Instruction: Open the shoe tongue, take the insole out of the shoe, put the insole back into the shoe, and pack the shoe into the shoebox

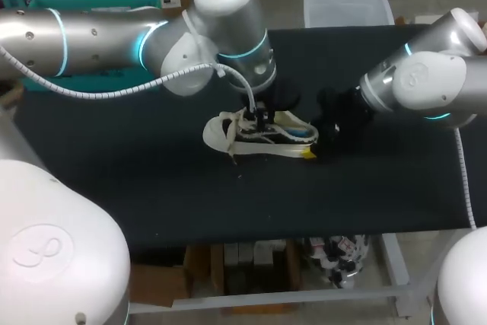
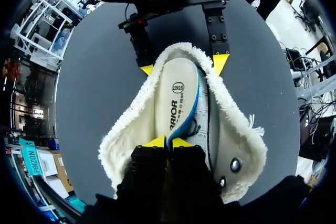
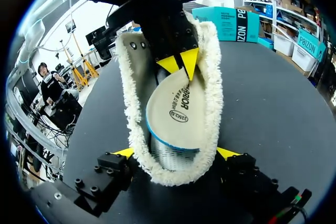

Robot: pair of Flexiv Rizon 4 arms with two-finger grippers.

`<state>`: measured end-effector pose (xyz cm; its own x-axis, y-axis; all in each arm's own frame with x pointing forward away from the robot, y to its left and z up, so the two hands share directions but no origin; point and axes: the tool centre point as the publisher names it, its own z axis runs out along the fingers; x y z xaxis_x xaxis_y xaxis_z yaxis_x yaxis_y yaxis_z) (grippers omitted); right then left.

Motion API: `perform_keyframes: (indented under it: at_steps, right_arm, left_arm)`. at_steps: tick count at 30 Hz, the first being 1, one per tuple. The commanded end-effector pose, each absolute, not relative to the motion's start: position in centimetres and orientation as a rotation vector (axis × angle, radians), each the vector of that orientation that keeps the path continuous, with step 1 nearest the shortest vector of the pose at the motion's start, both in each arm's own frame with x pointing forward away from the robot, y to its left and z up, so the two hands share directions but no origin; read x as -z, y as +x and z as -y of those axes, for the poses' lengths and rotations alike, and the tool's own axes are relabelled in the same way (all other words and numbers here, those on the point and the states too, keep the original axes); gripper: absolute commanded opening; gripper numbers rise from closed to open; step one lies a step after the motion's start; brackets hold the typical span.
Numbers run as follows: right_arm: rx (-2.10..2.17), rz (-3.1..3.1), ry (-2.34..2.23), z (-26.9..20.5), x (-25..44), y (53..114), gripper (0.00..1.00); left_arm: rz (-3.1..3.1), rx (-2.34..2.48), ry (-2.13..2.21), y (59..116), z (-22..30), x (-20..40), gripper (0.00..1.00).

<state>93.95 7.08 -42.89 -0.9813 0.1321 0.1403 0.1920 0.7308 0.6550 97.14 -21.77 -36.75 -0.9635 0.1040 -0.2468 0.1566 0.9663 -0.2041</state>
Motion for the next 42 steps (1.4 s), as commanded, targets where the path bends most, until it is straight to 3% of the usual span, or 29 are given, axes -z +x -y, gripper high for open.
perform_keyframes:
  at_steps: [1, 40, 41, 42]
  right_arm:
    - [1.090, 2.840, -0.258, -7.4, 43.5, 93.5, 0.00]
    - [1.090, 2.833, -0.244, -7.3, 43.2, 93.4, 0.00]
    - [1.089, 2.833, -0.240, -7.3, 43.2, 93.4, 0.13]
    - [1.088, 2.832, -0.237, -7.3, 43.1, 93.3, 0.41]
  left_arm:
    - [-2.888, 0.357, 0.219, 97.1, 22.2, 35.8, 0.00]
    - [-2.840, 0.977, 0.592, 91.6, 22.7, 26.3, 0.00]
    - [-2.835, 0.997, 0.601, 91.4, 22.7, 26.1, 0.00]
    - [-2.832, 1.024, 0.617, 91.3, 22.7, 25.9, 0.00]
